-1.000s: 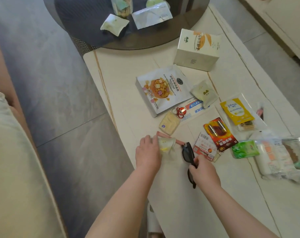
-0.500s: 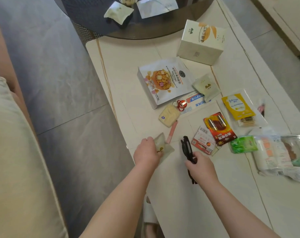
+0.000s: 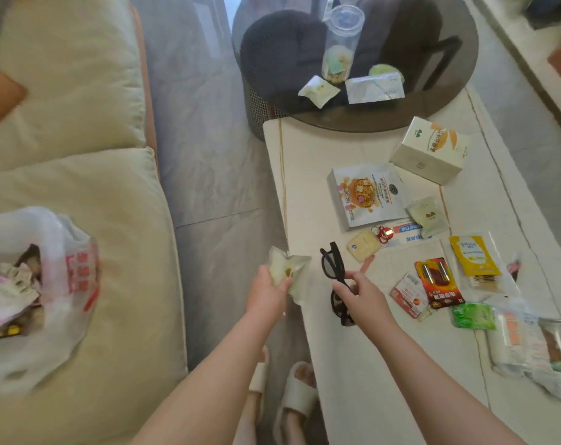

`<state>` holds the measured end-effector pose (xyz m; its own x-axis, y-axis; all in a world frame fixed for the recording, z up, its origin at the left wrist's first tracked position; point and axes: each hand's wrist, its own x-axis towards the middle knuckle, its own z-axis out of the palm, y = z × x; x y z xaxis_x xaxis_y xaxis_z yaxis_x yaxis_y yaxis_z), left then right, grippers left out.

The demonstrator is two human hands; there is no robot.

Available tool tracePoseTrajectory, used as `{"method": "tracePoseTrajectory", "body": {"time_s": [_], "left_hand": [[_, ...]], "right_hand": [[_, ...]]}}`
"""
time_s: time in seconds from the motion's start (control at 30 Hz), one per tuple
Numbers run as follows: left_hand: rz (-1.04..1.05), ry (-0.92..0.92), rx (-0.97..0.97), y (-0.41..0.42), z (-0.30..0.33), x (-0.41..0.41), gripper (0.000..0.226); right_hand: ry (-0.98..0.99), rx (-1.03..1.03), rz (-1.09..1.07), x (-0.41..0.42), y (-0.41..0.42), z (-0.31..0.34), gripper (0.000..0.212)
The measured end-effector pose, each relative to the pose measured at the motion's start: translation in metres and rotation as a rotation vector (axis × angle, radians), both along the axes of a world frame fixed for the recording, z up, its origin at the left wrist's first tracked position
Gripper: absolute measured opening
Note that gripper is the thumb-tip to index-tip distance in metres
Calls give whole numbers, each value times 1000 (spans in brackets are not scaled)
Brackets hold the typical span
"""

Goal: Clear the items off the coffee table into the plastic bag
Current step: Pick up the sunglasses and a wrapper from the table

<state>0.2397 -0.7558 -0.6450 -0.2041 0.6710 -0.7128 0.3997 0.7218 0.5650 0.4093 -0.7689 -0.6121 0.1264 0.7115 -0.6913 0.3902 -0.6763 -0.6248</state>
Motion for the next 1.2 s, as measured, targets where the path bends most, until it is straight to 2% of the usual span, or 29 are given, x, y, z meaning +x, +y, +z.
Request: {"method": "tracePoseTrajectory", "body": {"time_s": [0.17, 0.3, 0.5, 0.7, 0.8, 0.9, 1.13, 1.2], "left_hand": [[205, 65, -3, -14, 25, -75, 15], [429, 56, 5, -28, 42, -141, 13], [611, 57, 85, -60, 53, -250, 13], [751, 94, 89, -91, 57, -360, 14], [776, 150, 55, -103, 55, -413, 16], [711, 214, 1, -107, 46, -457, 27], [597, 215, 37, -85, 29, -516, 33], [570, 206, 41, -81, 28, -520, 39]], "right_hand": [[77, 5, 163, -72, 11, 29, 38], [54, 8, 339, -136, 16, 44, 46], [48, -3, 531, -260, 15, 56, 24], [73, 29, 626, -391, 2, 65, 20], [66, 40, 726, -449, -4, 62, 24], [50, 41, 767, -497, -9, 52, 30], [42, 35, 790, -563, 6, 36, 71], [12, 30, 815, -567, 10, 37, 70]]}}
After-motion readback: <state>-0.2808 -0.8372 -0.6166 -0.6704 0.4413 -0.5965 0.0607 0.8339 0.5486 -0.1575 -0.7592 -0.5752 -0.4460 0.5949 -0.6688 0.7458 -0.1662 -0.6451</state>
